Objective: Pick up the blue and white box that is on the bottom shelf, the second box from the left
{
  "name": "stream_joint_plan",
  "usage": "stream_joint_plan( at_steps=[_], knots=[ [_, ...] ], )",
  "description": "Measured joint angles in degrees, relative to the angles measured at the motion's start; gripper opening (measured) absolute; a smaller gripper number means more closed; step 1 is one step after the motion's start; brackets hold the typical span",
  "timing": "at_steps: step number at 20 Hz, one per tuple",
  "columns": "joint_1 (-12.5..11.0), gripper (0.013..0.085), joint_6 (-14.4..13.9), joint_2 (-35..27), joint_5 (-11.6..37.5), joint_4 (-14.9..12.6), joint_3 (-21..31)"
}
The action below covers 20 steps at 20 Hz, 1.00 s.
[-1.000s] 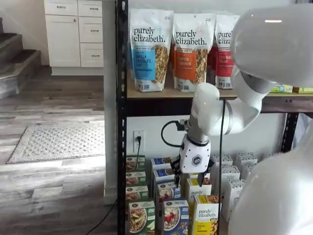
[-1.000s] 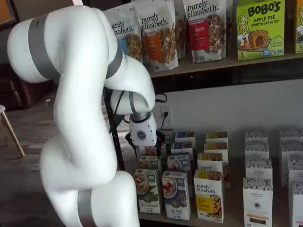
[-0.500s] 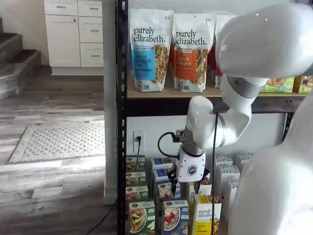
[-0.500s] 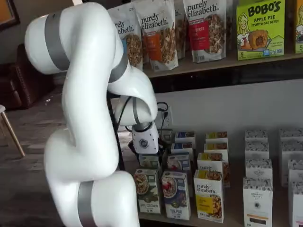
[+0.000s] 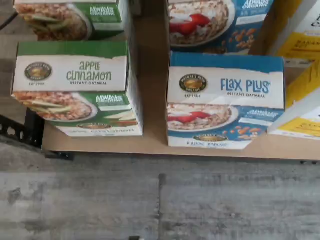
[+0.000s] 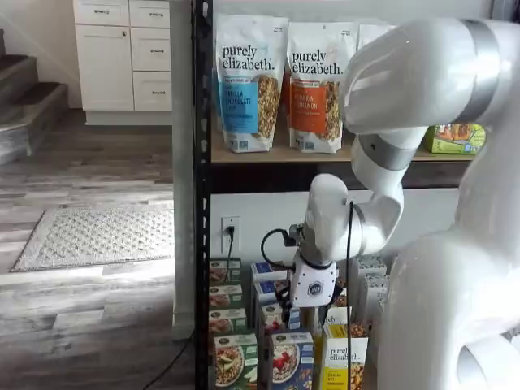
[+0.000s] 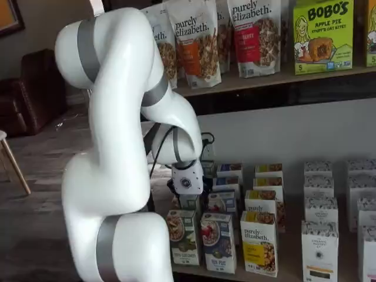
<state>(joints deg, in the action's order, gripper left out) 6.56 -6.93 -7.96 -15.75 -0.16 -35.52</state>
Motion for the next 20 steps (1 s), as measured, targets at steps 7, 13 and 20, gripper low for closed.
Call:
stream_joint_plan(
  at_steps=[7, 13, 20],
  knots=[
    [-0.74, 0.085, 0.51, -6.51, 1.26, -0.23, -4.68],
    [-1.42, 0.085, -5.33, -13.64, 0.44, -6.99, -10.64],
    [-3.23, 0.085, -5.5, -18.95, 3.6, -8.91, -13.6]
  ],
)
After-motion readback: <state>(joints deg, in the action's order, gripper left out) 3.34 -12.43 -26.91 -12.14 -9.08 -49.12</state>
